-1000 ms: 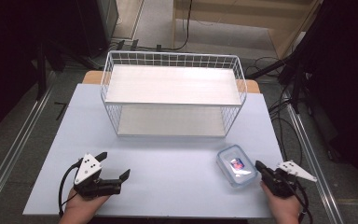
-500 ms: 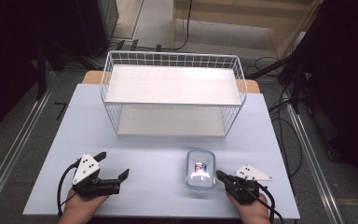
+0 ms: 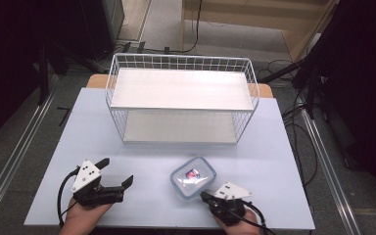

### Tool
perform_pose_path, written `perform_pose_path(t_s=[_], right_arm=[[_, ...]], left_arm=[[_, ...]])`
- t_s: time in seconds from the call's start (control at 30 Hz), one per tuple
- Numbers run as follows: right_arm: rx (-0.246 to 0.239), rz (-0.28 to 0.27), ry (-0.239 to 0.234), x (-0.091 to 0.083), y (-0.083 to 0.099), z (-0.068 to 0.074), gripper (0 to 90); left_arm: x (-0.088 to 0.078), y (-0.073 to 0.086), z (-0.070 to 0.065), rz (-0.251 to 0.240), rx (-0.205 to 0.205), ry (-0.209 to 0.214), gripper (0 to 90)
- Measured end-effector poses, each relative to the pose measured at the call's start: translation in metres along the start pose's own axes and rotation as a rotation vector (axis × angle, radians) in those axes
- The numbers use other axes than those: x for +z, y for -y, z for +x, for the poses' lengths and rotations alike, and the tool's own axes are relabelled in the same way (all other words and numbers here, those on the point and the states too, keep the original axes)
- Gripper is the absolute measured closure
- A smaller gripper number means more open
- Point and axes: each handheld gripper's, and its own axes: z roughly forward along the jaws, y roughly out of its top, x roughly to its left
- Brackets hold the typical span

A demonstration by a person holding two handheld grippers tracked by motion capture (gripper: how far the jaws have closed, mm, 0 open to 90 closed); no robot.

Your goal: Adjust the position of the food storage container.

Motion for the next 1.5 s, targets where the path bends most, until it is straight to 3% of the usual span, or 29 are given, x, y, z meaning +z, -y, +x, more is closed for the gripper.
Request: perform_pose_path(t_s=[0.1,0.2,0.27,0.3,0.37,0.4,0.43,0.47,0.53,0.6,0.7,1.0,1.27,1.4,1.5], right_arm=[[-0.031,-0.004,-0.045,0.022,-0.013,0.019,90.0],[-0.055,-0.002,-0.059,0.030,-0.019,0.028,90.0],[-0.054,-0.015,-0.067,0.026,-0.019,0.028,90.0],[-0.029,-0.051,-0.054,0.009,-0.016,0.018,90.0],[-0.012,-0.068,-0.041,0.001,-0.015,0.013,90.0],[0.025,-0.119,0.022,-0.017,-0.012,-0.006,90.0],[0.025,-0.119,0.022,-0.017,-0.012,-0.006,90.0],[0.081,-0.159,0.098,-0.026,-0.014,-0.028,90.0],[0.120,-0.156,0.167,-0.021,-0.016,-0.048,90.0],[0.109,-0.117,0.204,-0.006,-0.017,-0.057,90.0],[0.091,-0.093,0.178,0.006,-0.017,-0.054,90.0],[0.038,-0.084,0.099,0.003,-0.014,-0.026,90.0],[0.075,-0.118,0.131,-0.007,-0.015,-0.039,90.0],[0.111,-0.163,0.117,-0.018,-0.018,-0.044,78.1],[0.138,-0.193,0.098,-0.022,-0.022,-0.047,64.4]], left_arm=[[0.001,0.001,0.000,0.007,0.000,0.001,4.4],[0.000,0.001,0.000,0.000,-0.003,-0.002,4.4],[-0.002,0.001,0.002,-0.001,-0.005,-0.005,4.7],[-0.003,0.001,0.005,-0.005,-0.014,-0.008,4.8],[-0.003,0.001,0.006,-0.006,-0.017,-0.009,4.8],[-0.003,0.001,0.007,-0.006,-0.018,-0.009,4.9],[-0.002,0.001,0.007,-0.005,-0.020,-0.011,4.9],[-0.001,0.001,0.006,-0.006,-0.018,-0.011,5.0],[0.001,0.002,0.005,-0.001,-0.013,-0.005,5.0],[0.001,0.002,0.003,0.004,-0.006,-0.009,5.1],[0.000,0.002,0.002,-0.002,-0.001,-0.009,5.2],[0.000,0.002,0.004,0.002,-0.002,-0.008,5.5],[0.003,0.003,0.004,0.002,0.004,-0.001,6.0],[0.004,0.004,0.005,0.006,-0.008,0.006,6.7],[0.005,0.006,0.007,0.017,-0.013,0.003,6.7]])
